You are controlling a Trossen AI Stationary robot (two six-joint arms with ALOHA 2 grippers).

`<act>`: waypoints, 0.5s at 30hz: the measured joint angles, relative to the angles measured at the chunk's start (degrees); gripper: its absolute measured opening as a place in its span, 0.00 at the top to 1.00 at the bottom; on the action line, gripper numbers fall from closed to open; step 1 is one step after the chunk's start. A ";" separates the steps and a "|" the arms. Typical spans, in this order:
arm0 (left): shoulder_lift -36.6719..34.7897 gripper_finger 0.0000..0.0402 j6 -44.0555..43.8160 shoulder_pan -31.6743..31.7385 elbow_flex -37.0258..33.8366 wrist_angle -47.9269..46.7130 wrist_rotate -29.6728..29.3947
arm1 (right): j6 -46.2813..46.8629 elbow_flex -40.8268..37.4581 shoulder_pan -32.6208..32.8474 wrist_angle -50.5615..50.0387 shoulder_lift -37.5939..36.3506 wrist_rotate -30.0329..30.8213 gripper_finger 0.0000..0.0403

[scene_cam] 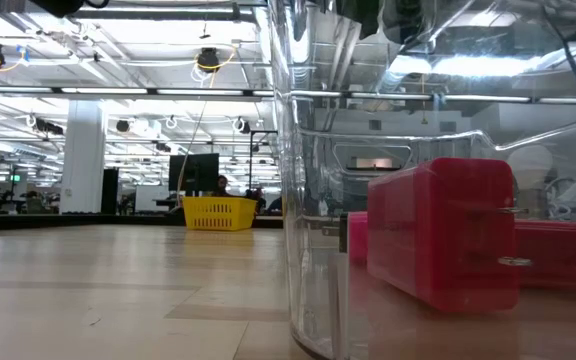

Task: Pick & Place Office items
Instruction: Put the red digital clock into the yellow bin

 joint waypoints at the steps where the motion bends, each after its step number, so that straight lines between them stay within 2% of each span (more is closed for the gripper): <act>1: 0.00 0.63 0.00 0.00 0.17 -0.02 0.00 | 0.01 0.00 0.00 0.01 0.00 0.14 0.66; 7: 0.00 0.66 -2.22 0.63 0.82 -0.21 0.04 | 0.48 0.00 0.00 0.27 -0.02 0.51 0.66; 15: -0.08 0.81 -6.03 2.14 0.90 -0.82 -0.08 | 0.80 0.00 -0.07 0.32 -0.04 1.40 0.68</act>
